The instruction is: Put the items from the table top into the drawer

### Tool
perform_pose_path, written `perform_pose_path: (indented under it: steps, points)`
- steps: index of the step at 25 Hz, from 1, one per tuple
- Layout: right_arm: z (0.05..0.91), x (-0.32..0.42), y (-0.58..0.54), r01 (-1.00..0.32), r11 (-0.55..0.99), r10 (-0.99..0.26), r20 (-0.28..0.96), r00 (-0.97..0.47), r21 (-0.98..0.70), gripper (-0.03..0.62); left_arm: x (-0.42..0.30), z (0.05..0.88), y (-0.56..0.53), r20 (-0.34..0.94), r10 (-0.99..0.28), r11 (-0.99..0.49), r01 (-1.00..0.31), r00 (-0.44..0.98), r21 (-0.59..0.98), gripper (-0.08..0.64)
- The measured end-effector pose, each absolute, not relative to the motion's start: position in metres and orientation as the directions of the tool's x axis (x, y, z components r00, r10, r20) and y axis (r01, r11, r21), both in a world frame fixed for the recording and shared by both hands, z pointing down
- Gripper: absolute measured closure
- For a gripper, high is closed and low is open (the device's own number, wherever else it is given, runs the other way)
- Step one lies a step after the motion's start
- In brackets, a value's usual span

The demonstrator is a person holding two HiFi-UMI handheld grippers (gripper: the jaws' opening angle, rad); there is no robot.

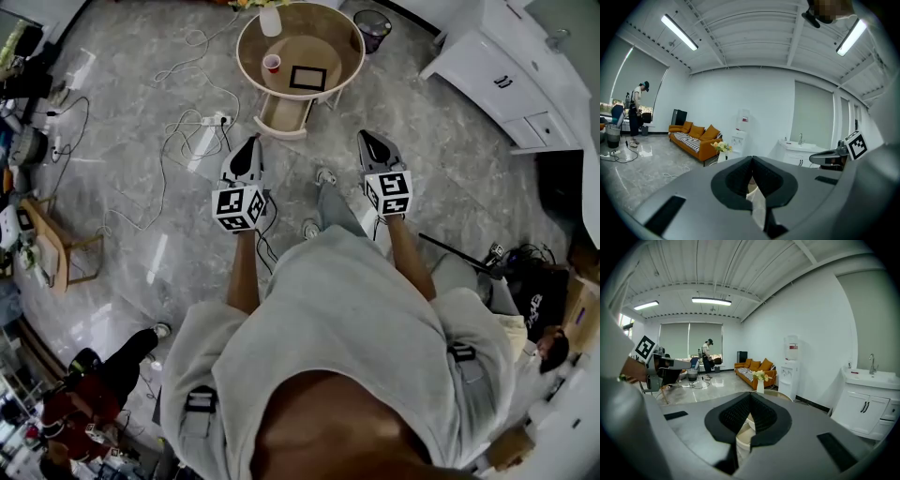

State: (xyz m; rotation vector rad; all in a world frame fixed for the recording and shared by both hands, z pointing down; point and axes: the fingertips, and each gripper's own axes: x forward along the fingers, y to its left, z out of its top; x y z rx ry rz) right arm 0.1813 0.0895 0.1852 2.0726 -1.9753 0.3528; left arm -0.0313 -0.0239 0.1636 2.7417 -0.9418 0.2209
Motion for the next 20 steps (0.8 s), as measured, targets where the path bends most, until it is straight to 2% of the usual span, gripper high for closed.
perform_pose_path:
  steps: [11, 20]
  points:
    - [0.241, 0.231, -0.035, -0.998, 0.005, -0.912, 0.409, -0.028, -0.058, 0.569, 0.001, 0.211, -0.127, 0.334, -0.619, -0.7, -0.692, 0.711, 0.177, 0.545]
    - [0.297, 0.282, -0.137, -0.995, 0.045, -0.873, 0.481, -0.085, -0.094, 0.569, 0.06, 0.259, -0.222, 0.418, -0.598, -0.677, -0.71, 0.684, 0.194, 0.545]
